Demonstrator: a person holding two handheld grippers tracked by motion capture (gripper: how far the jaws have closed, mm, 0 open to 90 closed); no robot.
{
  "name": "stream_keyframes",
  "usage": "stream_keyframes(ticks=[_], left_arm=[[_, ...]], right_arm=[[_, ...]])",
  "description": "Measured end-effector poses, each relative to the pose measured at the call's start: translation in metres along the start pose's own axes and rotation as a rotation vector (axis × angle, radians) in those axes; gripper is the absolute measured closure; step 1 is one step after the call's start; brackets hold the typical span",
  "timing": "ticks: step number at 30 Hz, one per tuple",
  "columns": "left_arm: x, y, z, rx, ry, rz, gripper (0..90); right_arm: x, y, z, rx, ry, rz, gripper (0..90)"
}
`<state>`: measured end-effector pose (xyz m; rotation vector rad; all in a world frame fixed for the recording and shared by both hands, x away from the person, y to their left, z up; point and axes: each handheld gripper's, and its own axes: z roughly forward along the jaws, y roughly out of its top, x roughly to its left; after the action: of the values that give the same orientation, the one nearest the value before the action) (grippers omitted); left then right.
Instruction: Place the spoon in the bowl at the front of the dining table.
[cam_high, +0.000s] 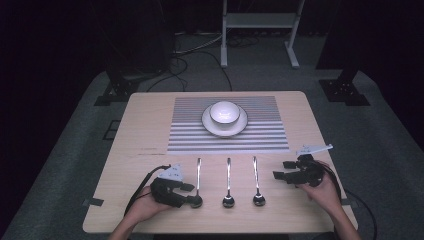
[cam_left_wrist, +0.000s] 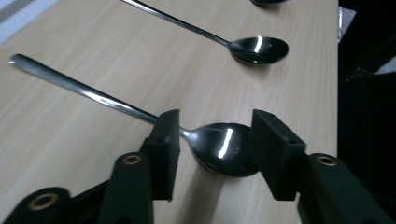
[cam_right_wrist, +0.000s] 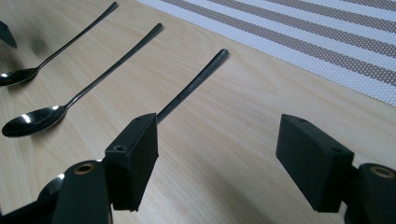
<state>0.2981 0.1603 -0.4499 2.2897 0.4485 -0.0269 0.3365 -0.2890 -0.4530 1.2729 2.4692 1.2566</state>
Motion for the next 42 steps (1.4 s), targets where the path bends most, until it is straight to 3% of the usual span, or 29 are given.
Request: stream_keyframes(ticks=[6, 13, 15, 19, 23, 28, 34, 42], left_arm=[[-0.006, 0.000, 0.007, 0.041, -0.025, 0.039, 69.3], [-0.006, -0.002, 0.020, 0.100, -0.005, 0.066, 70.8], [-0.010, -0.001, 0.020, 0.102, 0.019, 0.092, 71.0], [-0.014, 0.000, 0.021, 0.114, 0.055, 0.139, 71.1], [-0.016, 0.001, 0.021, 0.118, 0.070, 0.170, 71.1], [-0.017, 0.002, 0.023, 0.122, 0.081, 0.197, 71.1], [-0.016, 0.002, 0.023, 0.117, 0.080, 0.215, 71.0], [-0.016, 0.003, 0.025, 0.111, 0.084, 0.221, 71.0]], right_arm=[[0.007, 0.005, 0.001, -0.008, 0.000, -0.024, 28.6], [0.023, 0.025, 0.008, 0.020, 0.018, -0.076, 28.7], [0.037, 0.041, 0.018, 0.032, 0.068, -0.097, 29.2], [0.053, 0.058, 0.033, 0.045, 0.123, -0.118, 28.9], [0.072, 0.082, 0.059, 0.090, 0.240, -0.113, 27.1], [0.081, 0.098, 0.082, 0.157, 0.286, -0.090, 26.4], [0.086, 0.115, 0.101, 0.194, 0.319, -0.074, 25.3], [0.095, 0.130, 0.119, 0.244, 0.328, -0.097, 25.3]])
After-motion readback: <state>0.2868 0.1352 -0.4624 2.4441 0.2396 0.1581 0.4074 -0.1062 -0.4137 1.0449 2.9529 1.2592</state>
